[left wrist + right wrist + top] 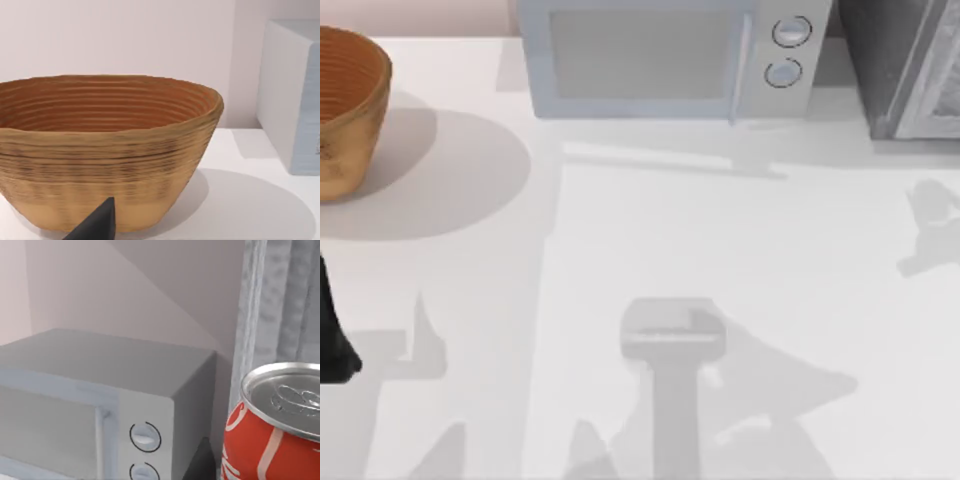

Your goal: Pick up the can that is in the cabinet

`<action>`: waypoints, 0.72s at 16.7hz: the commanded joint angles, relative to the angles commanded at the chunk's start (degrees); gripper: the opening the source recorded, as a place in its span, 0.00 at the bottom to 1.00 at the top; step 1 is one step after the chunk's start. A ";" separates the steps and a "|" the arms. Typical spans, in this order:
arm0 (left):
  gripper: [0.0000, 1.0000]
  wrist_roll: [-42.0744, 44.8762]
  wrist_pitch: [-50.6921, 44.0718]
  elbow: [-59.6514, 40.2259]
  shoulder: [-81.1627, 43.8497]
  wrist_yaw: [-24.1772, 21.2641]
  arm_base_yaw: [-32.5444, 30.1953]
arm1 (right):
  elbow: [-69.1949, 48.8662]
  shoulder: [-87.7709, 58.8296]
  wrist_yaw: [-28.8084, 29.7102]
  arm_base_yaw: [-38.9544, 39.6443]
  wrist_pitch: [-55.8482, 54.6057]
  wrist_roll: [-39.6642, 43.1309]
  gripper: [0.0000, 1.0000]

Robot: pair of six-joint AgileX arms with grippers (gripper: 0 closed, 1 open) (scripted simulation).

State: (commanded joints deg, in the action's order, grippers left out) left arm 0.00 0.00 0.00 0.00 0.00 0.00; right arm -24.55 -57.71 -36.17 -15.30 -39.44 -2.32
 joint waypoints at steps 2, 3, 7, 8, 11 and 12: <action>1.00 0.00 0.00 0.00 0.00 0.00 0.00 | -4.71 -12.26 -7.39 -3.58 -7.78 -0.46 0.00; 1.00 0.00 0.00 0.00 0.00 0.00 0.00 | -7.06 -18.40 -11.07 -5.41 -11.66 -0.70 0.00; 1.00 0.00 0.00 0.00 0.00 0.00 0.00 | -15.88 -41.94 -24.95 -12.66 -26.45 -1.58 0.00; 1.00 0.00 0.00 0.00 0.00 0.00 0.00 | -17.86 -47.36 -28.11 -14.37 -29.82 -1.78 0.00; 1.00 0.00 0.00 0.00 0.00 0.00 0.00 | -23.07 -61.87 -36.44 -19.04 -38.70 -2.37 0.00; 1.00 0.00 0.00 0.00 0.00 0.00 0.00 | -24.50 -65.90 -38.72 -20.35 -41.12 -2.55 0.00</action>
State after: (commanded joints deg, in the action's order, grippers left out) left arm 0.00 0.00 0.00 0.00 0.00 0.00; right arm -49.05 -123.61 -74.89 -35.66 -80.56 -4.87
